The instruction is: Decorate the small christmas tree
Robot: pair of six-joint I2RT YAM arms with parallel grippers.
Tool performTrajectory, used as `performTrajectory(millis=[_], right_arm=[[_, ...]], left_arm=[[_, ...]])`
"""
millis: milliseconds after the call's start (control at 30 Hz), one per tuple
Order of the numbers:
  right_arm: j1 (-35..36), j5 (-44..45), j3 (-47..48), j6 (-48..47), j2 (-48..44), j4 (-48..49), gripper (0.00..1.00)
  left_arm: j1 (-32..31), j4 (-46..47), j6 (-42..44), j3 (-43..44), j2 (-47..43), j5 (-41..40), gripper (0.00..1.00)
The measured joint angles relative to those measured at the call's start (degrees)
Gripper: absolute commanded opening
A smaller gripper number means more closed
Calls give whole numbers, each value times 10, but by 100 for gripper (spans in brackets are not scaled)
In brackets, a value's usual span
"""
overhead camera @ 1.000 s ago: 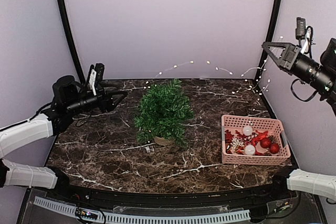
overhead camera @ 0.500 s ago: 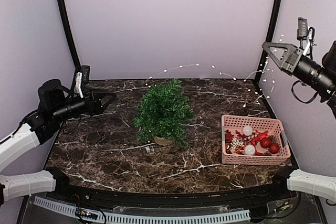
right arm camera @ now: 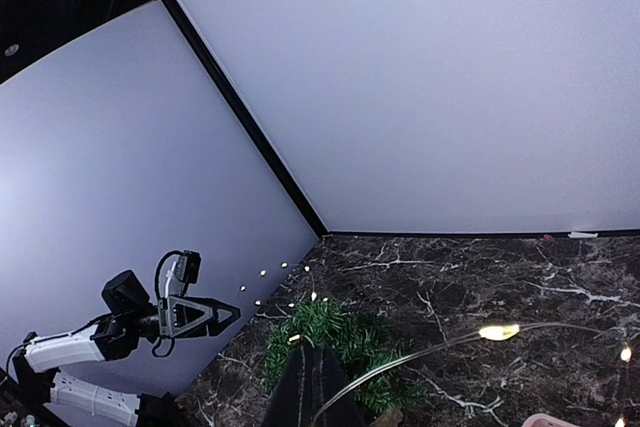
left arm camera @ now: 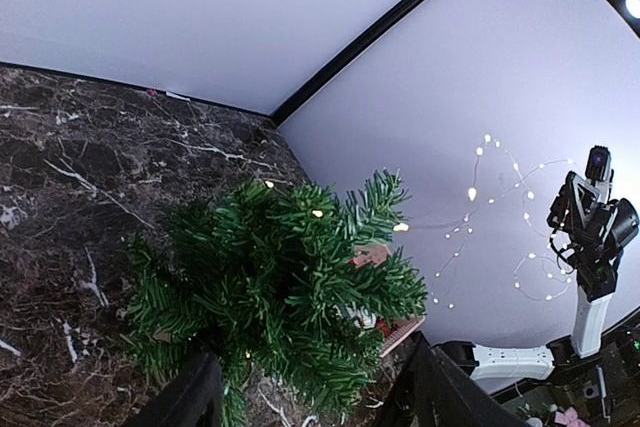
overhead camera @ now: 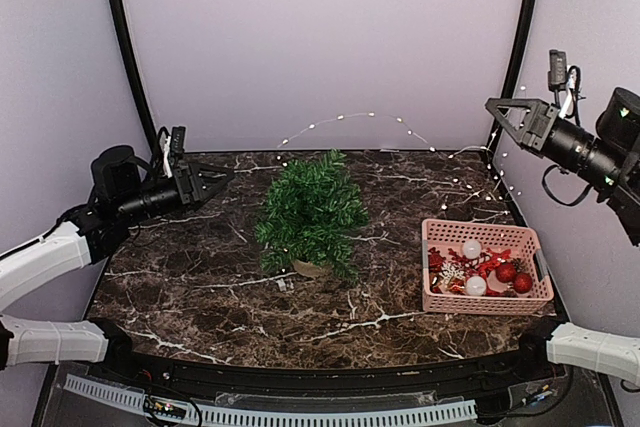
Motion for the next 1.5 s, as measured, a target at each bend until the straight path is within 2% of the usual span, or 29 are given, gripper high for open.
performTrajectory(millis=[200, 400, 600, 700, 767, 800, 833, 867, 900, 933, 1000, 1500], right_arm=[[0, 0, 0, -1, 6, 1, 0], [0, -1, 0, -1, 15, 1, 0], [0, -1, 0, -2, 19, 1, 0], [0, -1, 0, -3, 19, 1, 0], [0, -1, 0, -3, 19, 1, 0], [0, -1, 0, -3, 19, 1, 0], [0, -1, 0, -3, 19, 1, 0], [0, -1, 0, -4, 19, 1, 0], [0, -1, 0, -4, 19, 1, 0], [0, -1, 0, -4, 19, 1, 0], [0, -1, 0, -4, 20, 1, 0], [0, 15, 10, -2, 38, 3, 0]], left_arm=[[-31, 35, -8, 17, 56, 18, 71], [-100, 11, 92, 111, 106, -4, 81], [-110, -18, 204, 185, 149, -47, 87], [-115, -36, 249, 203, 179, -59, 86], [-120, -50, 274, 209, 194, -64, 77], [-123, -56, 286, 212, 201, -66, 62], [-125, -62, 294, 214, 207, -69, 53], [-127, -65, 302, 217, 211, -70, 36], [-128, -68, 317, 220, 216, -71, 27], [-129, -70, 320, 222, 219, -72, 14], [-129, -73, 336, 226, 220, -74, 2], [-126, -84, 392, 272, 219, -170, 0]])
